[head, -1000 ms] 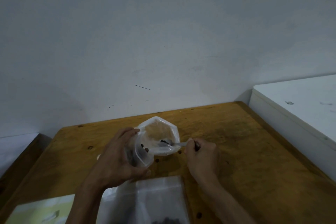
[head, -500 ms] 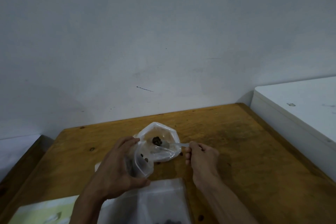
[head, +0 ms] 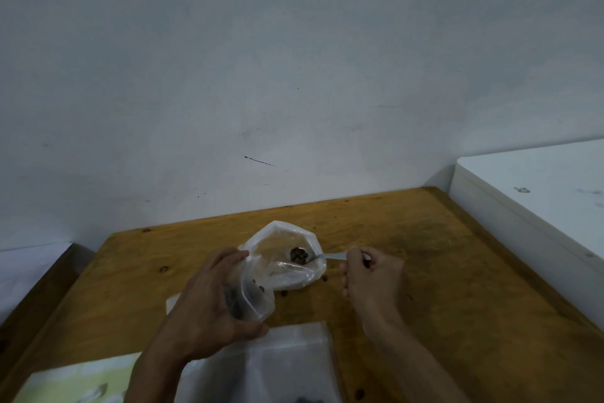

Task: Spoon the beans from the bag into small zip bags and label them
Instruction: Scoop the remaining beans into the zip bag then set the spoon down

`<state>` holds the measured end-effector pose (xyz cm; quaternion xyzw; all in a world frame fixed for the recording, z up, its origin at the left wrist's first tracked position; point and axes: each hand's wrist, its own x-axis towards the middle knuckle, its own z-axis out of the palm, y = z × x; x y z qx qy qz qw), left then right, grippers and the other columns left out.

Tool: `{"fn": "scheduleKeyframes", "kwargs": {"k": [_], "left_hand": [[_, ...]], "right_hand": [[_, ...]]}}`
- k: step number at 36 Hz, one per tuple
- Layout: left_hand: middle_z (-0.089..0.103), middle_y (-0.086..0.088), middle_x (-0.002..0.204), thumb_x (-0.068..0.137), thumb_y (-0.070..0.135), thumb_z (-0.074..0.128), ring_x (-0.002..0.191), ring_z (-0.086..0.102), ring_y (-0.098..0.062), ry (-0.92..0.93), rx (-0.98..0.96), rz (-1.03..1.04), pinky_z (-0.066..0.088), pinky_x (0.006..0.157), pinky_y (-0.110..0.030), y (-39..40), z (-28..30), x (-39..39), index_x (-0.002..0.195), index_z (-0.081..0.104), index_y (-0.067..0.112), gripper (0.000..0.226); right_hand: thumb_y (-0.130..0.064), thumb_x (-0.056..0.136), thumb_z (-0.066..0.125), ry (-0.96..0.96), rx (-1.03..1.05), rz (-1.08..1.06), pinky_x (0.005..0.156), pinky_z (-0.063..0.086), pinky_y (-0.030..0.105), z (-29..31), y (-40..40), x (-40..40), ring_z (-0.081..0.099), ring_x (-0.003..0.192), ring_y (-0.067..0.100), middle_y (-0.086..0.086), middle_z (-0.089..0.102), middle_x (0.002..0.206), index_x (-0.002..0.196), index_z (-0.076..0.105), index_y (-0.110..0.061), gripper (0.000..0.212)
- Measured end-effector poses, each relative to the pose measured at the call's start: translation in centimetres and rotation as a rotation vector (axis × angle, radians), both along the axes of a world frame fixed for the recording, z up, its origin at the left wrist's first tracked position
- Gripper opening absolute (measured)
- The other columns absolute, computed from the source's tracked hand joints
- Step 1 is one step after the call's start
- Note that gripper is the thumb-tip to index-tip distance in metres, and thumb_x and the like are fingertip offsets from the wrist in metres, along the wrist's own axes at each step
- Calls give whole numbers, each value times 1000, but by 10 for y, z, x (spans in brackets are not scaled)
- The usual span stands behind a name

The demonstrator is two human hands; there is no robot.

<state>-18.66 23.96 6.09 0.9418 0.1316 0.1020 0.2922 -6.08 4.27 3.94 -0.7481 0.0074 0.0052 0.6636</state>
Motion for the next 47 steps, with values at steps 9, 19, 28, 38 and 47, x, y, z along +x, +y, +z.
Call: {"fn": "scheduleKeyframes", "kwargs": {"k": [9, 19, 28, 38, 47], "left_hand": [[25, 26, 133, 51, 47, 95, 116, 33, 2, -13, 23, -37, 30, 77, 1, -5, 6, 1, 145, 37, 26, 112], [29, 24, 136, 48, 48, 95, 118, 39, -2, -68, 69, -85, 32, 86, -9, -4, 18, 19, 144, 40, 26, 113], [34, 33, 130, 41, 60, 88, 109, 38, 15, -149, 101, -133, 32, 83, -4, -1, 25, 25, 134, 42, 37, 107], [35, 29, 132, 41, 50, 96, 108, 43, 6, -90, 66, -77, 35, 77, -6, 11, 8, 22, 137, 45, 32, 110], [44, 25, 130, 36, 69, 86, 111, 50, -4, -126, -32, -23, 44, 86, -22, 19, -7, 20, 132, 45, 38, 108]], "right_hand": [[-14, 96, 59, -224, -333, 51, 40, 38, 23, -8, 2, -5, 48, 42, 8, -1, 56, 50, 61, 63, -14, 35], [-15, 93, 65, -64, -346, 97, 50, 55, 34, -4, -8, 3, 68, 58, 25, 8, 68, 60, 65, 69, -11, 29], [-19, 94, 65, 76, -310, 166, 47, 43, 17, 0, -9, 0, 60, 53, 5, -2, 69, 65, 72, 70, -18, 23], [-17, 93, 66, 157, -248, 151, 51, 45, 22, -2, -3, -4, 60, 54, 6, -2, 68, 62, 68, 71, -16, 25], [-13, 93, 65, 288, -73, 114, 47, 46, 19, -4, 0, -6, 58, 49, 7, 2, 69, 63, 74, 72, -12, 20]]}}
